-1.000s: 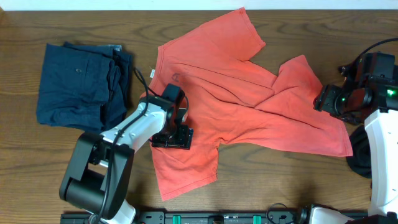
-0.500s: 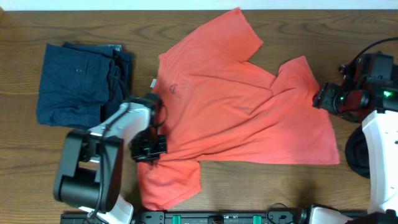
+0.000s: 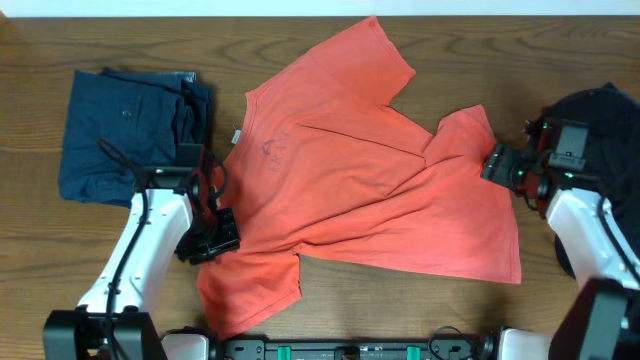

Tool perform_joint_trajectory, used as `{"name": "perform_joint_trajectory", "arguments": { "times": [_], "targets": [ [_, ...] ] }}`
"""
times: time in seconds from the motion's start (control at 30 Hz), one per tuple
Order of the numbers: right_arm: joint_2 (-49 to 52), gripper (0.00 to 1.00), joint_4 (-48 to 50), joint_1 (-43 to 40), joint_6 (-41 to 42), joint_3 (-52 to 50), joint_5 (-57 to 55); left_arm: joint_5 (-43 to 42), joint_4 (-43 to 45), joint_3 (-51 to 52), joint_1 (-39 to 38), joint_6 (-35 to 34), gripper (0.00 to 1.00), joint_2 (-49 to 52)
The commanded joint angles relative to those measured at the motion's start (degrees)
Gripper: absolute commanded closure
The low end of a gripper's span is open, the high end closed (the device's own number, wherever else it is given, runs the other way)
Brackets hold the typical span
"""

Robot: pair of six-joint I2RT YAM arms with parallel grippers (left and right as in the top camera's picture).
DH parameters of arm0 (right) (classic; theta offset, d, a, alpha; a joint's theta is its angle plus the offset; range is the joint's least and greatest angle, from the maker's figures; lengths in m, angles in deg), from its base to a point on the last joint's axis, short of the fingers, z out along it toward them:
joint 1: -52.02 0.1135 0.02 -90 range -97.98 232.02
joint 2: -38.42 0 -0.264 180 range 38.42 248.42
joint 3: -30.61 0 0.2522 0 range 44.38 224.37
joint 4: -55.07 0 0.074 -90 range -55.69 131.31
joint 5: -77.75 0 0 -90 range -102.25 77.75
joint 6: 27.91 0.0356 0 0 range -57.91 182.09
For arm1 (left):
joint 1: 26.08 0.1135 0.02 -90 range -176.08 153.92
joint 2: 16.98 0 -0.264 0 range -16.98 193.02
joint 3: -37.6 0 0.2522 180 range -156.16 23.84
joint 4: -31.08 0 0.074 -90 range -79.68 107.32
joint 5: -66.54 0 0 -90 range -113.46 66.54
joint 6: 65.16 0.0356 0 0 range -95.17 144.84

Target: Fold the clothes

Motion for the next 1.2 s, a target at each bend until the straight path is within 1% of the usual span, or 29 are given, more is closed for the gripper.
{"name": "perform_joint_trajectory", "arguments": {
  "times": [0.0,0.13,0.27,0.37,0.4,0.43,0.47,0.5,0.53,0.57,0.6,0.67,0.77,0.8,0.83,0.87,0.9,0.97,1.0,1.07,1.1,1.17],
  "targets": [
    [5.1,0.23,4.0,-0.5,-0.3,-0.6,1.5,-0.1,-0.4,0.0,0.1,-0.4,0.48,-0.3],
    [11.3,0.22,11.3,-0.6,-0.3,-0.6,1.3,-0.2,-0.8,0.0,0.1,-0.4,0.47,-0.3],
    [14.7,0.23,16.9,-0.7,-0.3,-0.5,2.2,-3.0,-0.6,0.0,0.1,2.2,0.47,-0.3],
    [15.4,0.27,20.4,-0.9,-0.3,-0.5,4.9,-4.3,-0.5,0.0,0.1,3.2,0.47,-0.3],
    [15.4,0.31,21.1,-0.9,-0.3,-0.5,5.7,-4.5,-0.5,0.0,0.1,3.5,0.47,-0.3],
    [15.4,0.39,21.1,-0.9,0.4,-0.4,5.5,-5.0,-0.3,0.0,0.1,4.1,0.48,-0.3],
    [15.4,0.51,21.0,-1.0,1.3,-0.4,4.8,-6.0,-0.1,0.0,0.1,5.1,0.48,-0.3],
    [15.4,0.67,20.5,-1.1,2.3,-0.4,3.4,-7.2,0.2,0.0,0.0,6.0,0.48,-0.3],
    [15.4,0.79,19.7,-1.4,3.7,-0.4,1.3,-8.6,0.6,0.0,-0.1,6.8,0.5,-0.3],
    [15.2,0.89,18.3,-2.2,6.3,-0.3,-1.7,-10.3,1.1,0.0,-0.3,7.9,0.52,-0.3],
    [14.9,0.94,17.1,-3.0,8.0,0.0,-3.1,-11.9,1.6,0.0,-0.7,9.0,0.53,-0.3],
    [13.8,0.99,14.0,-5.5,10.6,0.7,-4.0,-14.6,2.9,0.0,-1.7,10.7,0.54,-0.3],
    [10.5,0.99,7.5,-9.7,12.7,1.8,-3.9,-16.7,5.2,0.0,-4.2,11.8,0.54,-0.3],
    [9.1,0.96,4.7,-11.0,13.2,2.1,-3.9,-16.7,6.1,0.0,-5.3,11.8,0.54,-0.3],
    [7.7,0.85,2.3,-12.3,13.3,2.3,-3.9,-16.7,7.0,0.0,-6.3,11.8,0.54,-0.3],
    [6.2,0.67,0.3,-13.3,13.2,2.3,-3.9,-16.7,8.2,0.0,-7.6,11.8,0.54,-0.3],
    [4.7,0.57,-1.4,-14.3,13.2,2.3,-3.9,-16.7,9.7,0.0,-8.9,11.8,0.54,-0.3],
    [1.9,0.45,-3.1,-15.6,12.4,2.3,-3.9,-16.7,12.9,0.0,-11.3,11.8,0.54,-0.3],
    [0.1,0.43,-3.4,-16.0,11.5,2.3,-3.4,-16.7,15.1,0.0,-12.5,11.8,0.54,-0.3],
    [-3.2,0.42,-3.0,-16.2,9.0,2.3,-0.9,-16.7,19.3,0.0,-14.5,11.7,0.54,-0.3],
    [-5.1,0.43,-2.1,-16.2,7.2,2.4,1.9,-16.7,21.6,0.0,-15.4,11.7,0.54,-0.3],
    [-8.1,0.49,-0.3,-15.8,5.2,2.4,7.5,-16.6,25.4,0.0,-16.6,11.7,0.54,-0.3]
  ]
}}
